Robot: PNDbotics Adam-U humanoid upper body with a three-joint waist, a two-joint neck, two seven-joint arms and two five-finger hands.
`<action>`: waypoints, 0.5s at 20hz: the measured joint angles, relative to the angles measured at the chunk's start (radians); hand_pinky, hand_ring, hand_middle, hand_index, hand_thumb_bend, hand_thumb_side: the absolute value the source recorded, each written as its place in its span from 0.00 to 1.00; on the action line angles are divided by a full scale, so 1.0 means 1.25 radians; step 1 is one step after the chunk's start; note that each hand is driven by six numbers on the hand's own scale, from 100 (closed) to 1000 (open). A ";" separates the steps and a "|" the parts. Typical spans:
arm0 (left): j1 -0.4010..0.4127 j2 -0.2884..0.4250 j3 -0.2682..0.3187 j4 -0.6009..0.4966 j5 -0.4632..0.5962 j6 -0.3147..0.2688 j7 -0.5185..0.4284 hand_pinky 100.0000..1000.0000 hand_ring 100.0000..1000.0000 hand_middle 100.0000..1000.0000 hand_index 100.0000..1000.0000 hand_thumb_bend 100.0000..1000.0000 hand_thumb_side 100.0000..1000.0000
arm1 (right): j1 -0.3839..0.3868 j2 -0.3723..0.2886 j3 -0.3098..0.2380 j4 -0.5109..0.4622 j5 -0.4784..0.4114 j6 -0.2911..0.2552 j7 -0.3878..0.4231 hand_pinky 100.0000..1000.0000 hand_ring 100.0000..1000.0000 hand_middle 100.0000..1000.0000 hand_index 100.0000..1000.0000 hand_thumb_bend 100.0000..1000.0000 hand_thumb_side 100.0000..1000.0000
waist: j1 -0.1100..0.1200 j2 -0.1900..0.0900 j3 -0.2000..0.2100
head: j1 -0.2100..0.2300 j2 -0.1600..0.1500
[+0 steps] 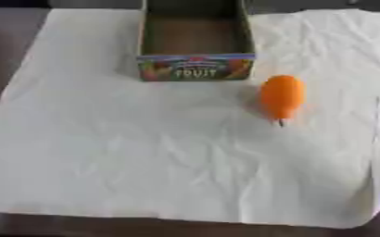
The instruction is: Pick up objects on the table and place them in the box.
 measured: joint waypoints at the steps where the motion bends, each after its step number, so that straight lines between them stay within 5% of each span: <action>1: 0.000 0.000 0.000 0.000 0.000 0.000 0.000 0.24 0.32 0.61 0.62 0.00 0.66 | 0.000 0.001 0.001 0.000 0.001 0.000 0.000 0.81 0.93 0.69 0.85 0.00 0.91 | 0.000 0.000 0.000 | -0.001 0.000; 10: -0.001 0.000 0.000 0.000 0.000 -0.002 -0.004 0.24 0.32 0.61 0.62 0.00 0.67 | -0.001 -0.009 0.013 0.000 0.039 0.042 0.035 0.82 0.94 0.71 0.87 0.00 0.89 | -0.002 0.000 0.001 | -0.004 0.000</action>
